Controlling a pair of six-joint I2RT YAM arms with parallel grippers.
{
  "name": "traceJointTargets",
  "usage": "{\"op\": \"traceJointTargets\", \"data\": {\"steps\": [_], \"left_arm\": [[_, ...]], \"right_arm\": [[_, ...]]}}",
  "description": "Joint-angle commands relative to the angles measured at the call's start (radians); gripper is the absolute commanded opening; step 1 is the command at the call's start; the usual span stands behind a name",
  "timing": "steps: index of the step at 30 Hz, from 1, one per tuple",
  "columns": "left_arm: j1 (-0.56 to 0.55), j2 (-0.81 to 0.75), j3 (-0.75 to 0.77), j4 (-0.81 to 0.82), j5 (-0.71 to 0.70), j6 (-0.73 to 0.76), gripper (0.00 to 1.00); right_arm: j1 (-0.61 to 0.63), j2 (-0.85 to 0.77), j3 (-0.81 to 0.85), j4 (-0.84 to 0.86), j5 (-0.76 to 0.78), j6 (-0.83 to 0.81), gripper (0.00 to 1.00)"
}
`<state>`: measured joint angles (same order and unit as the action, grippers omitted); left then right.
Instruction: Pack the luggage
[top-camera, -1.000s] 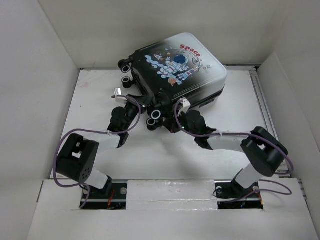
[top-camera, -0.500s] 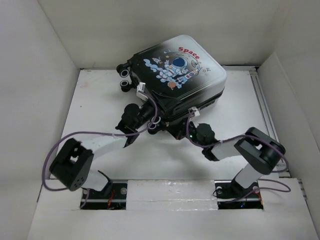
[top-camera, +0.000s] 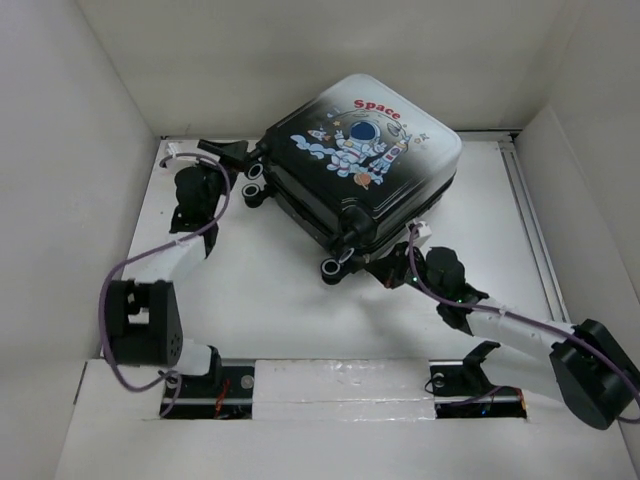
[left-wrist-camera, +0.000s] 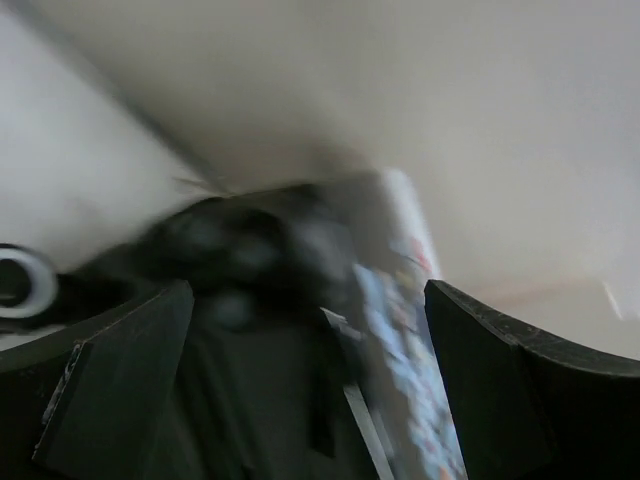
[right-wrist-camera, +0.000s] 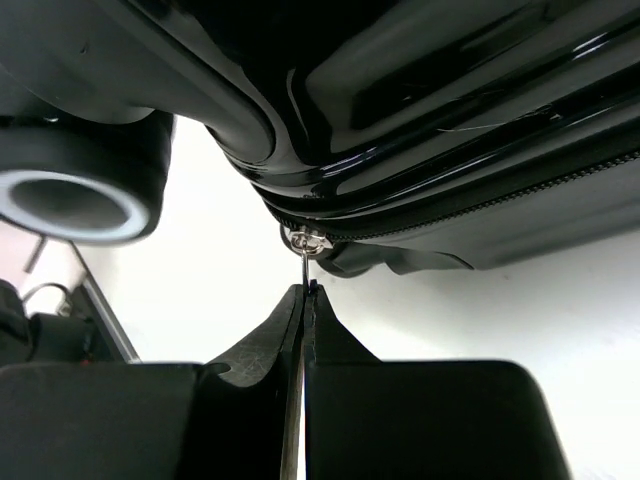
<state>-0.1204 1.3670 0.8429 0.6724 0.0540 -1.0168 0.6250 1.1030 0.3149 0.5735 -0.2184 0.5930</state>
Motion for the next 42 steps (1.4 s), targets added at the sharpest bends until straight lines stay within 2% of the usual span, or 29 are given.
{"op": "traceJointTargets", "data": {"steps": [1,6,10,17,25,34,42], "left_arm": [[0.103,0.105,-0.031,0.09,0.224,-0.106,0.99],[0.157,0.208,-0.122,0.314,0.279,-0.187,0.98],[0.157,0.267,-0.131,0.462,0.288,-0.224,0.94],[0.166,0.431,-0.102,0.752,0.365,-0.391,0.89],[0.166,0.492,-0.057,0.765,0.302,-0.434,0.82],[0.166,0.503,0.022,0.776,0.313,-0.411,0.82],[0.166,0.523,0.099,0.648,0.294,-0.393,0.82]], "right_arm": [[0.004,-0.068,0.079,-0.076,-0.061,-0.062,0.0],[0.038,-0.048,0.079,-0.064,-0.046,-0.062,0.0],[0.05,-0.013,0.058,-0.028,-0.055,-0.062,0.0],[0.079,0.018,0.049,0.002,-0.067,-0.053,0.0],[0.088,0.027,0.049,0.011,-0.067,-0.053,0.0],[0.097,0.028,0.049,0.011,-0.067,-0.053,0.0],[0.107,0.037,0.067,0.011,-0.067,-0.053,0.0]]}}
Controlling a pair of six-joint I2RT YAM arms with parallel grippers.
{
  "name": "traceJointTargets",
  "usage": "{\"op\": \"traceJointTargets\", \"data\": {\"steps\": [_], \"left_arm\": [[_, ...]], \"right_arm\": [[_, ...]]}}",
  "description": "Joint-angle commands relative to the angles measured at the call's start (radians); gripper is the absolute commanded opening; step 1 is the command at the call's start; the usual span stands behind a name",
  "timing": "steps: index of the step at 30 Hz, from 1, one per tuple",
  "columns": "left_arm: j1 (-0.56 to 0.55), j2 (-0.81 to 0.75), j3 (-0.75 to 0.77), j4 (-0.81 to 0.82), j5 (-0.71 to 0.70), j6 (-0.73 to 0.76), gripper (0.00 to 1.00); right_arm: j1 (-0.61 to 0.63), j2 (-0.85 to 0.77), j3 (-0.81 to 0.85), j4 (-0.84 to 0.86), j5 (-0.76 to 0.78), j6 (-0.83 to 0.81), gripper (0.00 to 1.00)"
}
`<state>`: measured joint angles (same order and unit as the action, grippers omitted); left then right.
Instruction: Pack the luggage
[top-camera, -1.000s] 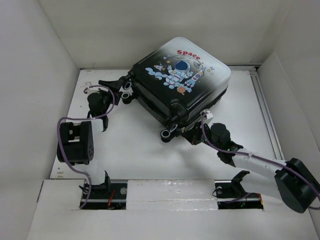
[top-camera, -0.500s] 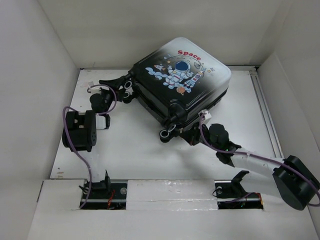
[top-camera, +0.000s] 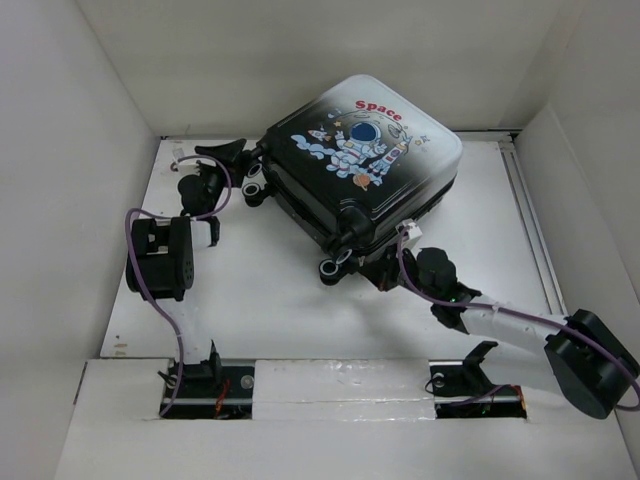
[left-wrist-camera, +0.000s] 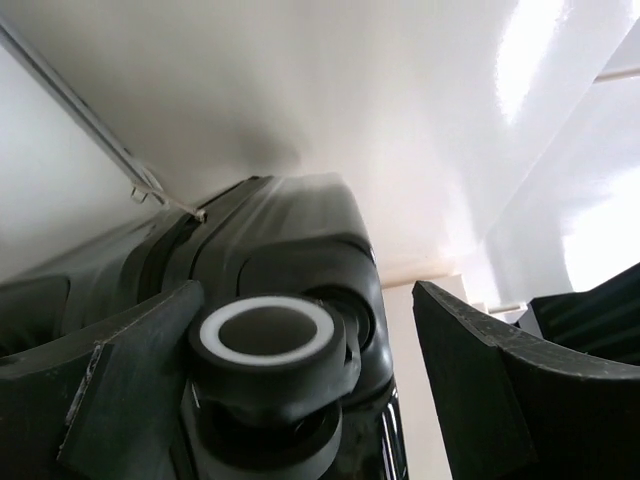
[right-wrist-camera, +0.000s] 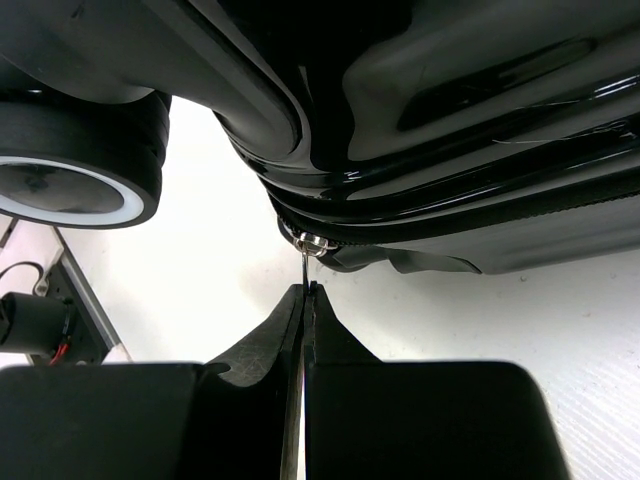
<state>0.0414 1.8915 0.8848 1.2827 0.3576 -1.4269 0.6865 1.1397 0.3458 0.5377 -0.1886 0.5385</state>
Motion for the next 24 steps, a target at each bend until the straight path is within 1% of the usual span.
{"op": "traceJointTargets", "data": {"steps": [1,2,3,5,7,8,15,19,21,23,24], "left_arm": [[0.005,-0.002,0.066,0.038,-0.009,0.017,0.81],[0.005,0.014,0.084,0.029,-0.009,0.017,0.81],[0.005,0.027,0.094,0.02,-0.009,0.017,0.77],[0.005,0.041,0.105,0.02,0.015,0.017,0.73],[0.005,0.05,0.117,0.009,0.015,0.017,0.71],[0.005,0.05,0.117,0.009,0.015,0.017,0.69],[-0.025,0.07,0.126,-0.01,0.015,0.017,0.67],[-0.025,0.09,0.146,-0.02,0.015,0.026,0.6],[-0.025,0.103,0.157,-0.033,0.015,0.026,0.44],[-0.025,0.113,0.157,-0.033,0.006,0.017,0.32],[-0.025,0.113,0.157,-0.023,0.006,0.008,0.13]], "right_arm": [[0.045,0.0,0.036,0.047,-0.097,0.002,0.0],[0.056,0.0,0.036,0.047,-0.097,0.002,0.0],[0.056,0.0,0.036,0.047,-0.097,0.002,0.0],[0.056,0.0,0.036,0.047,-0.088,0.002,0.0],[0.056,0.0,0.036,0.047,-0.087,0.011,0.0],[0.056,0.0,0.036,0.047,-0.087,0.011,0.0],[0.056,0.0,0.036,0.047,-0.087,0.011,0.0],[0.056,0.0,0.036,0.047,-0.077,0.011,0.0],[0.056,-0.011,0.036,0.047,-0.077,0.011,0.0],[0.056,-0.023,0.036,0.047,-0.077,0.011,0.0],[0.056,-0.023,0.036,0.047,-0.077,0.011,0.0]]}}
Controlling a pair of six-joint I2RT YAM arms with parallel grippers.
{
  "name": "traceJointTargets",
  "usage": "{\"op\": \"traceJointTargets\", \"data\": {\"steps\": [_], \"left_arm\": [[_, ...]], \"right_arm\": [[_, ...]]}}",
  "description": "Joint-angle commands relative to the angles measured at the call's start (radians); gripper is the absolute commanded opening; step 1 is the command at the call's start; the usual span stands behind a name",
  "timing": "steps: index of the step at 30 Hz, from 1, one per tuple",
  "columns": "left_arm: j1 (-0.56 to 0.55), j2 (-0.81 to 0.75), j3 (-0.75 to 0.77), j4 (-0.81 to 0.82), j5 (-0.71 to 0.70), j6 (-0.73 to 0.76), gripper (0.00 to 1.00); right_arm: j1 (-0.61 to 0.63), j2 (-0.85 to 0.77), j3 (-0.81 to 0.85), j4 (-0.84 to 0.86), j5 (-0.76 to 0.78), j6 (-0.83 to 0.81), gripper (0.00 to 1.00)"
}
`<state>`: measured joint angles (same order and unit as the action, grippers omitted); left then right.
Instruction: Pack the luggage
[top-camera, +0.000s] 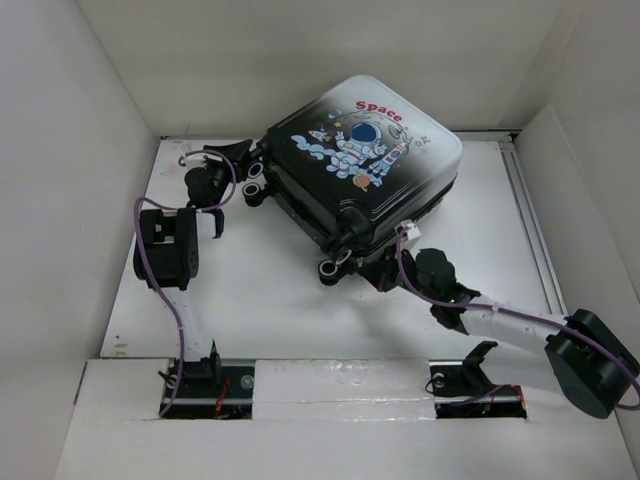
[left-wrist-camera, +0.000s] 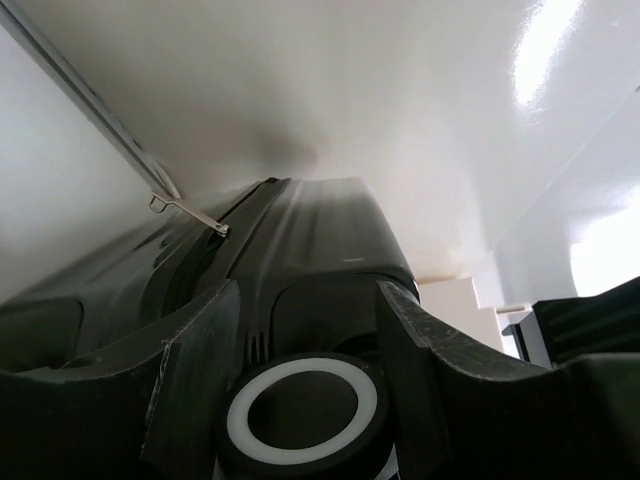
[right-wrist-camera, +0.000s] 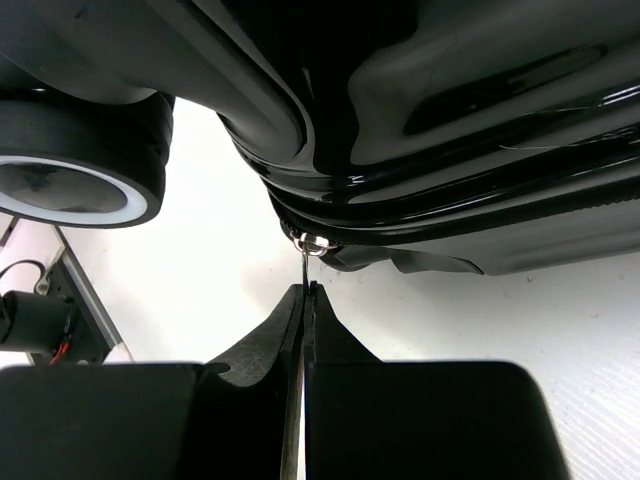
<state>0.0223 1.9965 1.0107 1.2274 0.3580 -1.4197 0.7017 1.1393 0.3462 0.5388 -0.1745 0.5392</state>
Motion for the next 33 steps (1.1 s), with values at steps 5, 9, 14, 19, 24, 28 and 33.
{"op": "traceJointTargets", "data": {"steps": [5,9,14,19,24,28,33], "left_arm": [[-0.016,-0.005,0.008,0.053,0.006,0.025,0.0],[-0.016,-0.079,-0.081,0.104,-0.004,0.068,0.0],[-0.038,-0.209,-0.302,0.239,-0.004,0.091,0.0],[-0.107,-0.291,-0.506,0.359,-0.03,0.091,0.0],[-0.218,-0.409,-0.678,0.403,-0.066,0.104,0.0],[-0.304,-0.54,-0.715,0.272,-0.143,0.146,0.0],[-0.439,-0.668,-0.681,0.097,-0.269,0.241,0.0]], "right_arm": [[0.003,-0.023,0.047,0.046,-0.13,0.01,0.0],[-0.097,-0.023,0.103,0.036,-0.215,-0.002,0.0],[-0.269,-0.049,0.236,-0.111,-0.292,-0.103,0.0],[-0.399,-0.039,0.324,-0.198,-0.405,-0.119,0.0],[-0.302,-0.136,0.101,-0.133,-0.272,-0.03,0.0],[-0.023,-0.228,-0.03,0.003,0.094,0.067,0.0],[0.201,-0.149,-0.01,0.056,0.58,-0.048,0.0]]}}
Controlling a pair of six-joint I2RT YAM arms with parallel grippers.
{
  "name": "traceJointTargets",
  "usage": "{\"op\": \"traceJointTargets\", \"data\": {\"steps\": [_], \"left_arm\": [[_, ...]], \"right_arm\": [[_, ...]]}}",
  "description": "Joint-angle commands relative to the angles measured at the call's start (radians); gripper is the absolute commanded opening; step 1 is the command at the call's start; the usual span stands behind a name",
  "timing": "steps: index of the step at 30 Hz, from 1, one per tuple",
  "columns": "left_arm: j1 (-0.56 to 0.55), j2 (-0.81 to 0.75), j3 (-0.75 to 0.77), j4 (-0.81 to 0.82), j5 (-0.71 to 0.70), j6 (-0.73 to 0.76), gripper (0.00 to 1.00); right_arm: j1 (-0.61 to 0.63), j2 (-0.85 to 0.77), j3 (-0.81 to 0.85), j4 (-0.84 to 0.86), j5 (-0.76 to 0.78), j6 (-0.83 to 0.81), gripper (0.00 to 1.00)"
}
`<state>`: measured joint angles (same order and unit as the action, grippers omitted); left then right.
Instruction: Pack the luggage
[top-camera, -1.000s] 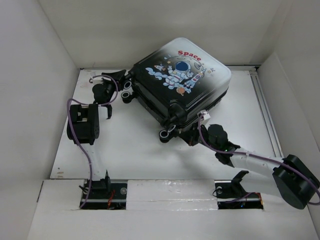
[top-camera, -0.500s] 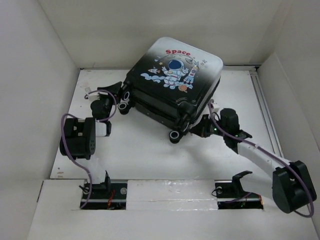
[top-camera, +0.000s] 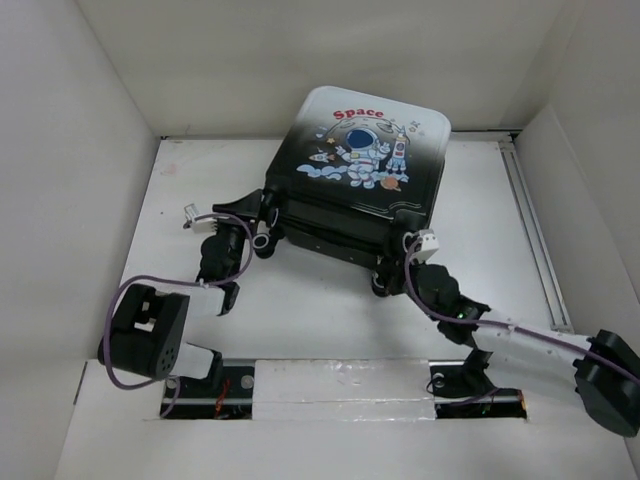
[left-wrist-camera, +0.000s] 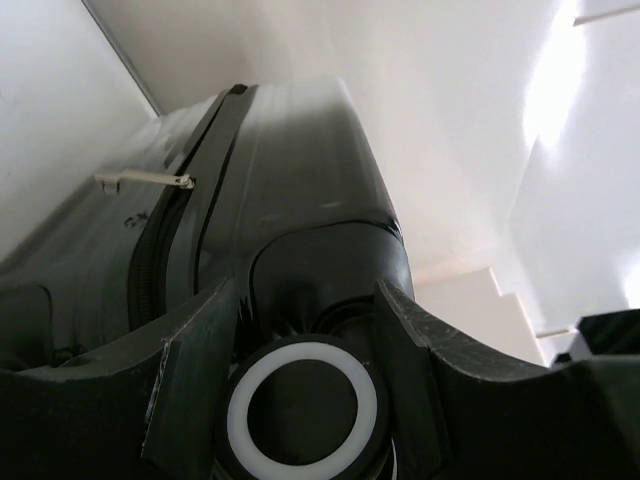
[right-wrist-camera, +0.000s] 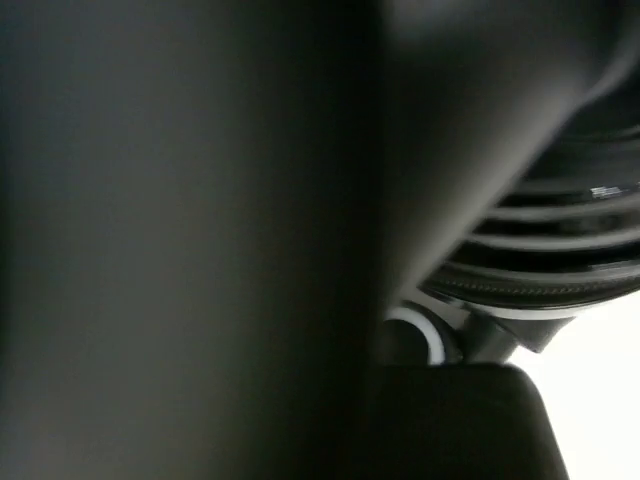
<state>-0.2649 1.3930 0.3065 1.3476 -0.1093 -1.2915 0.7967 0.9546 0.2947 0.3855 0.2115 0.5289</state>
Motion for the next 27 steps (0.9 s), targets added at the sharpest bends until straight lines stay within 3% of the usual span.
{"op": "traceJointTargets", "data": {"steps": [1,8,16,18,21,23,27], "left_arm": [[-0.181,-0.086,0.032,-0.036,0.198,0.113,0.0],[-0.293,-0.098,0.032,-0.047,0.175,0.123,0.0],[-0.465,-0.066,0.094,-0.047,0.195,0.132,0.0],[-0.499,-0.066,0.118,-0.047,0.195,0.132,0.0],[-0.543,-0.066,0.148,-0.08,0.206,0.152,0.0],[-0.543,-0.095,0.158,-0.094,0.197,0.152,0.0],[-0.533,-0.161,0.138,-0.149,0.186,0.161,0.0]], "right_arm": [[0.117,0.064,0.041,0.246,0.234,-0.055,0.0],[0.107,0.274,0.205,0.309,0.306,-0.17,0.0],[0.082,0.556,0.376,0.354,-0.163,-0.17,0.0],[0.082,0.579,0.376,0.426,-0.335,-0.17,0.0],[0.096,0.589,0.36,0.478,-0.467,-0.119,0.0],[0.114,0.541,0.322,0.48,-0.468,-0.098,0.0],[0.144,0.405,0.25,0.283,-0.394,-0.087,0.0]]}}
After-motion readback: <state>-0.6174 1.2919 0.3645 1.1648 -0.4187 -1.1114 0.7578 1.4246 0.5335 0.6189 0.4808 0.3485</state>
